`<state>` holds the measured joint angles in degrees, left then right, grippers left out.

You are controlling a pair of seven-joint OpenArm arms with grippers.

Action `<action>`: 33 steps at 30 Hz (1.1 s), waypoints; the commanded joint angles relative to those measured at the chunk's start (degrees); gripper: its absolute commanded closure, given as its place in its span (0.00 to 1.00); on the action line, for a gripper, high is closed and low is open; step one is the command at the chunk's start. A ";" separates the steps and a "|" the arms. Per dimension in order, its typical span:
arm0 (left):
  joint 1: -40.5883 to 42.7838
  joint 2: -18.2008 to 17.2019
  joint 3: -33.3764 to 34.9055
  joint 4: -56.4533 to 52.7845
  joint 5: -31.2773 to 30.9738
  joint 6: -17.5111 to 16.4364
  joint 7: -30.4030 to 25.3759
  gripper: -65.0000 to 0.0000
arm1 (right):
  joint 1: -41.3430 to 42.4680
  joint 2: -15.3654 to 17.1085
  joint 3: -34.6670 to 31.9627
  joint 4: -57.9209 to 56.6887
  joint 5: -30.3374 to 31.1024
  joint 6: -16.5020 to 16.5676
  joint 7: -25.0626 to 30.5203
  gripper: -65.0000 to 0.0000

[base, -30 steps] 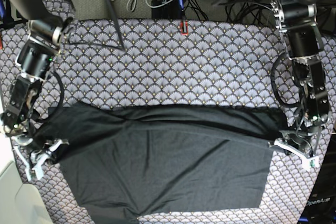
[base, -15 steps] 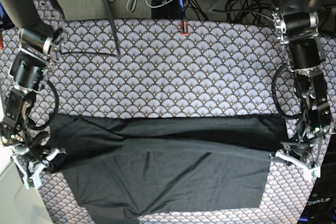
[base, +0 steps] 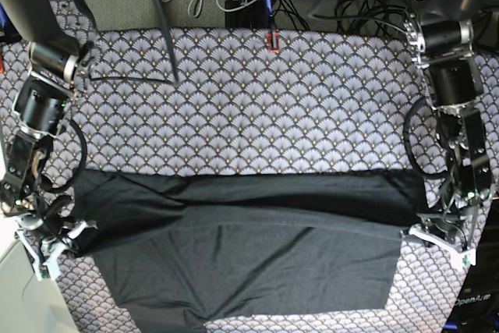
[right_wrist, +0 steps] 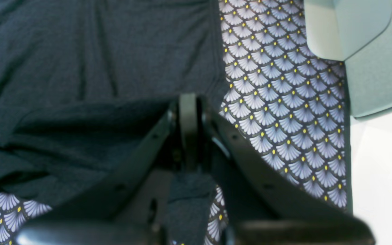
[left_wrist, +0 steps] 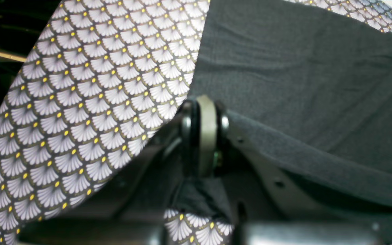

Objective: Fold the T-shirt properly
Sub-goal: 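Lower the folded edge onto the shirt and open both grippers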

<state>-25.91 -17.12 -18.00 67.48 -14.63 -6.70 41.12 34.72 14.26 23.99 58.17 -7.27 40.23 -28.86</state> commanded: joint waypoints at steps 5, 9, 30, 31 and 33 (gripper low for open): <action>-1.91 -1.03 -0.24 0.60 -0.27 -0.11 -1.43 0.87 | 2.07 0.90 -2.23 0.86 0.89 -0.23 1.30 0.81; -1.82 -1.12 -0.24 0.60 -0.27 -0.11 -1.43 0.63 | 1.90 0.90 -4.25 0.86 0.98 -0.23 1.30 0.60; 10.39 1.52 -0.42 -1.77 -0.62 -0.11 -9.61 0.55 | -7.25 4.07 -3.81 1.30 1.25 -0.23 1.48 0.52; 10.39 1.61 -0.59 -3.00 -0.44 -0.03 -9.96 0.55 | -7.34 4.07 -3.81 1.30 1.25 -0.23 1.48 0.52; 10.39 1.61 -0.68 -5.29 -0.80 0.24 -11.01 0.55 | -8.13 3.98 -3.81 1.30 1.25 -0.23 1.48 0.52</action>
<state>-14.13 -14.79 -18.41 61.28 -15.22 -6.26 31.31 25.32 17.32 20.08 58.46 -6.98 40.23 -28.60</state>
